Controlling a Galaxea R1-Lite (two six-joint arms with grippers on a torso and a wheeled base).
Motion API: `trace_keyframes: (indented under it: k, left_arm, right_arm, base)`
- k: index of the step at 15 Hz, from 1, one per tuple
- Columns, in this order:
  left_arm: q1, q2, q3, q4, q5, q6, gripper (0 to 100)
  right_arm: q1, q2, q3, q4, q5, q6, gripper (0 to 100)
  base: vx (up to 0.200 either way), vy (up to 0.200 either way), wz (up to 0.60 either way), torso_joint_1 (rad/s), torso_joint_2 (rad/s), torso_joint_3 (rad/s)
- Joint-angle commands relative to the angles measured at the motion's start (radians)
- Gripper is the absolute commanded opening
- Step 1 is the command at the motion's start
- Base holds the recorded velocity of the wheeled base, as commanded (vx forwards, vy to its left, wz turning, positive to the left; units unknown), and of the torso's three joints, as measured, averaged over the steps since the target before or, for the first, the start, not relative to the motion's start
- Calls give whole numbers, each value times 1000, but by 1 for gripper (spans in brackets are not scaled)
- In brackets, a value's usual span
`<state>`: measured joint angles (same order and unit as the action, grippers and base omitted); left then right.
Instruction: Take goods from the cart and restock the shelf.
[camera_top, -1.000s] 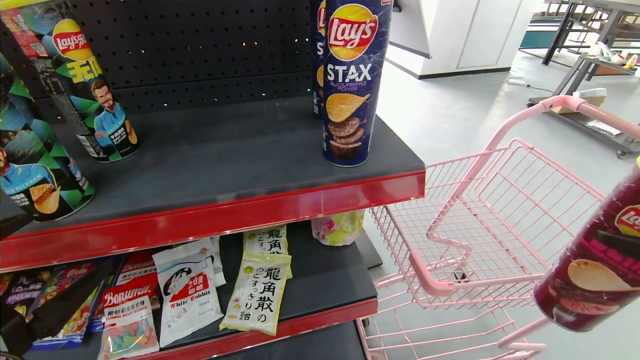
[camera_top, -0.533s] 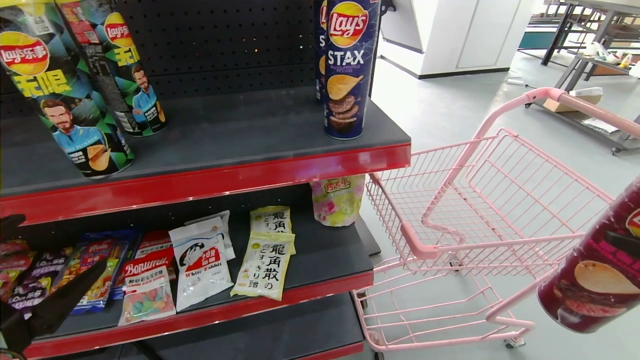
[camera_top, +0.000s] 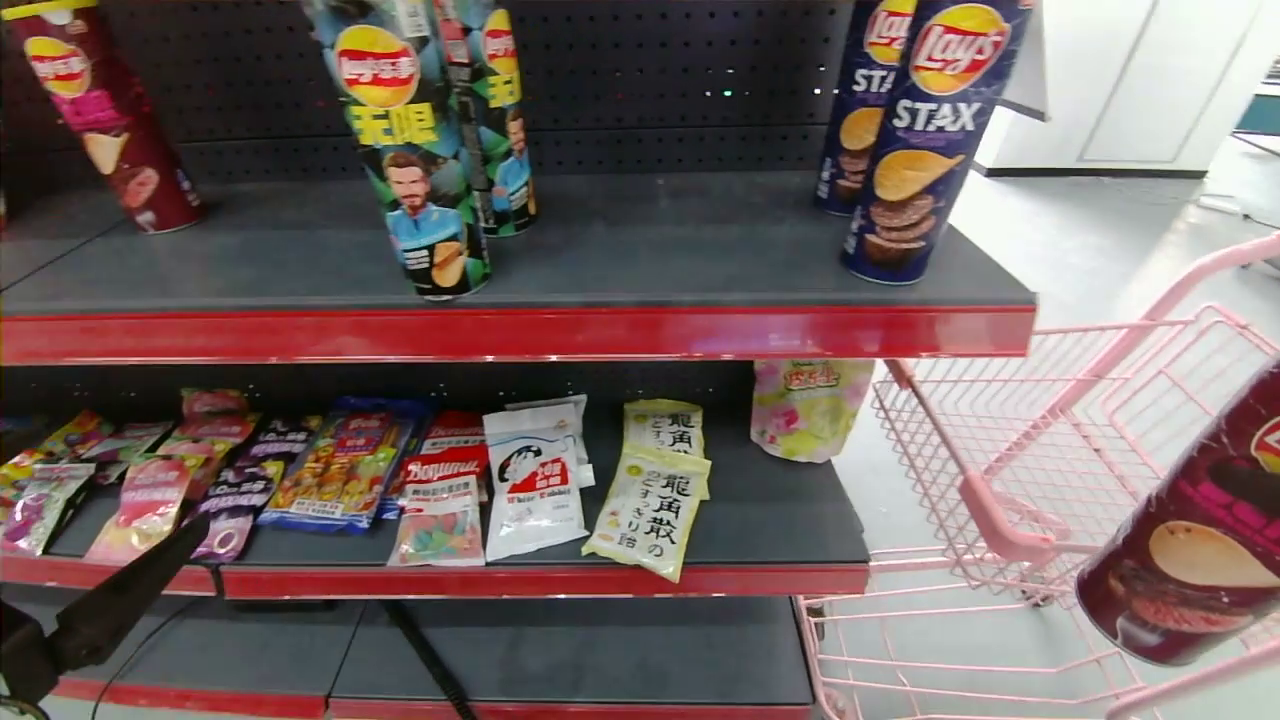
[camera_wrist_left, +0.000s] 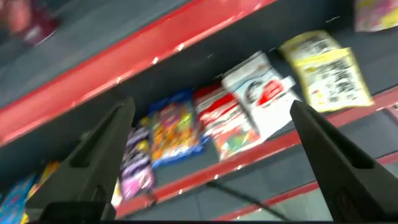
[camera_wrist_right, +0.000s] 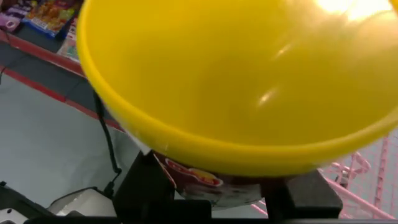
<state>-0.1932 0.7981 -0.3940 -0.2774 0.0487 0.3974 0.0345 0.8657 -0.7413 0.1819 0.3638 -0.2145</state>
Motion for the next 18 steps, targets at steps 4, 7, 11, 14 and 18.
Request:
trace_keyframes:
  k: [4,7,11,14,18]
  left_arm:
    - [0,-19,6,0,0,0,100]
    - [0,-20,4,0,0,0,100]
    - [0,-28,3,0,0,0,100]
    - [0,-28,-2,0,0,0,100]
    - [0,-34,-3,0,0,0,100]
  right_arm:
    - [1,-4,5,-1,1,0,0]
    - [-1,-5,6,-1,1,-2,0]
    - [-1,-16,16,-1,1,-2,0]
    - [-1,-17,14,-1,1,-2,0]
    - [1,-21,16,-1,3,-2,0]
  base:
    - [0,100,0,1,0,1]
    - [0,200,0,-1,4,1]
    - [0,200,0,5,2,4]
    - [0,200,0,2,6,2]
    - [0,200,0,1,2,4]
